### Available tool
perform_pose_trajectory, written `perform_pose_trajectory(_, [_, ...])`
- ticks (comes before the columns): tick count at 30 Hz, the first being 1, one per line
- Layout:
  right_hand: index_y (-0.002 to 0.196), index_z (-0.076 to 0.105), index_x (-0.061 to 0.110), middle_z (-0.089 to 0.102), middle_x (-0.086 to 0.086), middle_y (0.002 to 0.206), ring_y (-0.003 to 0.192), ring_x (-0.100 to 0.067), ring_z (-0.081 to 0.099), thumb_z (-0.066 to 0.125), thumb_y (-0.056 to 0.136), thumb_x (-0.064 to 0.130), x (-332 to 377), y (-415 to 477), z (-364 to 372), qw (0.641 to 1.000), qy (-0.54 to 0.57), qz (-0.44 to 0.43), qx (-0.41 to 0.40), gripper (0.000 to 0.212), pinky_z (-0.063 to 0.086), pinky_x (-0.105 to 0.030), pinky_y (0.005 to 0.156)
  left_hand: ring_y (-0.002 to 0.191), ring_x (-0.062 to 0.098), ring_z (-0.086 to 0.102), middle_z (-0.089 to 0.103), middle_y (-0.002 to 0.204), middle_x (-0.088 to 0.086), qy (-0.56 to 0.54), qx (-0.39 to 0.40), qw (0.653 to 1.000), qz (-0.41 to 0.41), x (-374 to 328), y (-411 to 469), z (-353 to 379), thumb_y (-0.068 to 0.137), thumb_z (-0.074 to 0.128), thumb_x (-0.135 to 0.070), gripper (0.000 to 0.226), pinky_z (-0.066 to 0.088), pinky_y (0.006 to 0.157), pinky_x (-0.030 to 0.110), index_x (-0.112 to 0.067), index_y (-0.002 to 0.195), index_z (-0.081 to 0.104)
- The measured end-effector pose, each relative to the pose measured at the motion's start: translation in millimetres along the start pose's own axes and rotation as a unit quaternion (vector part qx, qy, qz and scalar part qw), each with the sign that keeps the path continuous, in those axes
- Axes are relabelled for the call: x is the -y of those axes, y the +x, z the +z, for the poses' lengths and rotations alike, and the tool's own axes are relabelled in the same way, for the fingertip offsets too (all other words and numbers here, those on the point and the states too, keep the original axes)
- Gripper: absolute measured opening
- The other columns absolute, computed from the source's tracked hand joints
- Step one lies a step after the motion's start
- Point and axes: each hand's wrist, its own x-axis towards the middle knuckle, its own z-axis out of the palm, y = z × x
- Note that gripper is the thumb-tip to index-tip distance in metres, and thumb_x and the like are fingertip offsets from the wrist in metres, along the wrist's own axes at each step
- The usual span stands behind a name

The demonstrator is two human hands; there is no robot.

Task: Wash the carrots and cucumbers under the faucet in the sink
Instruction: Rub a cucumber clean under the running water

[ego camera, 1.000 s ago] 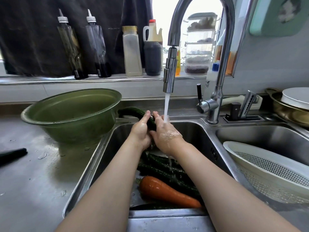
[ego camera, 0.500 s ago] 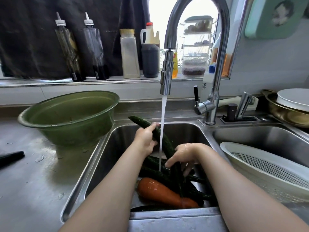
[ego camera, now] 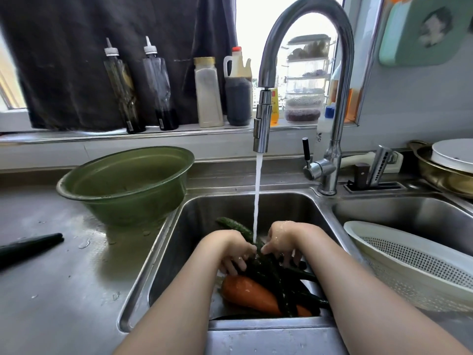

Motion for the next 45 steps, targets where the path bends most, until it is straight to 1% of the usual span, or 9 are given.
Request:
perform_pose_trajectory(3, [0.086,0.071,0.010,0.078,-0.006,0.088,0.068,-0.027,0.075,0.065,0.097,0.038,20,-15,-4,0.997,-0.069,-0.005,-0.016,0.031,0.061,-0.035,0.064,0.090,0.029,0.070,0.074,0.119,0.007,0.069,-0.037,0.997,-0.014,1,-13,-7,0.106,0.049,-0.040,0.040,0.055,0.083,0.039,-0.009,0.126,0.065])
perform_pose_trajectory(7, [0.103,0.073,0.011,0.078,-0.002,0.085,0.055,-0.016,0.072,0.062,0.098,0.033,46,-32,-11,0.996,-0.073,-0.052,-0.016,0.025,0.058,-0.030,0.061,0.084,0.023,0.076,0.078,0.106,0.004,0.139,-0.101,0.985,0.011,-5,-26,-20,0.097,0.057,-0.026,0.024,0.060,0.072,0.035,-0.017,0.112,0.074])
perform_pose_trajectory(11, [0.106,0.074,0.011,0.076,-0.001,0.077,0.055,-0.015,0.072,0.061,0.098,0.027,69,-50,-21,0.989,-0.083,-0.104,-0.063,0.022,0.055,-0.027,0.054,0.085,0.023,0.075,0.077,0.105,0.002,0.130,-0.128,0.982,0.044,1,-62,-37,0.100,0.053,-0.029,0.028,0.056,0.068,0.032,-0.017,0.117,0.072])
perform_pose_trajectory(16, [0.113,0.071,0.006,0.079,-0.010,0.099,0.080,-0.024,0.078,0.059,0.101,0.028,111,-67,-19,0.985,-0.102,-0.137,-0.029,0.028,0.065,-0.042,0.075,0.076,0.022,0.065,0.077,0.104,0.003,0.081,-0.187,0.975,0.087,40,-104,-59,0.101,0.051,-0.029,0.028,0.053,0.064,0.029,-0.016,0.114,0.072])
perform_pose_trajectory(24, [0.099,0.068,0.015,0.075,-0.009,0.087,0.065,-0.025,0.073,0.054,0.098,0.023,245,-94,18,0.951,-0.134,-0.272,-0.060,0.016,0.054,-0.025,0.059,0.070,0.023,0.058,0.066,0.081,0.006,0.080,-0.245,0.965,0.035,133,-172,-119,0.096,0.054,-0.022,0.023,0.045,0.062,0.028,-0.017,0.076,0.065])
perform_pose_trajectory(28, [0.106,0.069,0.014,0.071,-0.008,0.098,0.084,-0.029,0.067,0.060,0.096,0.017,313,-84,50,0.927,-0.111,-0.345,-0.091,0.014,0.053,-0.031,0.067,0.078,0.027,0.065,0.072,0.088,0.006,0.092,-0.304,0.948,-0.004,199,-192,-151,0.086,0.058,-0.026,0.020,0.053,0.069,0.034,-0.012,0.088,0.073])
perform_pose_trajectory(34, [0.147,0.052,0.020,0.058,-0.006,0.145,0.130,-0.027,0.056,0.056,0.099,0.017,386,-48,92,0.917,-0.102,-0.366,-0.119,0.048,0.047,-0.034,0.104,0.133,0.029,0.053,0.057,0.145,0.008,0.157,-0.337,0.922,-0.109,280,-203,-175,0.101,0.055,-0.016,0.042,0.041,0.113,0.039,-0.014,0.144,0.056])
perform_pose_trajectory(41, [0.163,0.019,0.015,0.035,-0.012,0.164,0.148,-0.032,0.035,0.053,0.106,0.024,403,-26,122,0.916,-0.144,-0.364,-0.087,0.067,0.032,-0.036,0.115,0.129,0.028,0.054,0.060,0.139,0.002,0.213,-0.353,0.898,-0.152,332,-187,-177,0.095,0.060,-0.017,0.046,0.046,0.103,0.037,-0.028,0.139,0.058])
perform_pose_trajectory(45, [0.159,0.032,0.016,0.039,-0.014,0.159,0.146,-0.032,0.036,0.057,0.104,0.028,396,-17,125,0.915,-0.130,-0.366,-0.110,0.062,0.032,-0.037,0.115,0.117,0.024,0.061,0.066,0.129,0.001,0.218,-0.357,0.902,-0.107,331,-181,-182,0.093,0.066,-0.015,0.045,0.051,0.100,0.036,-0.031,0.134,0.065])
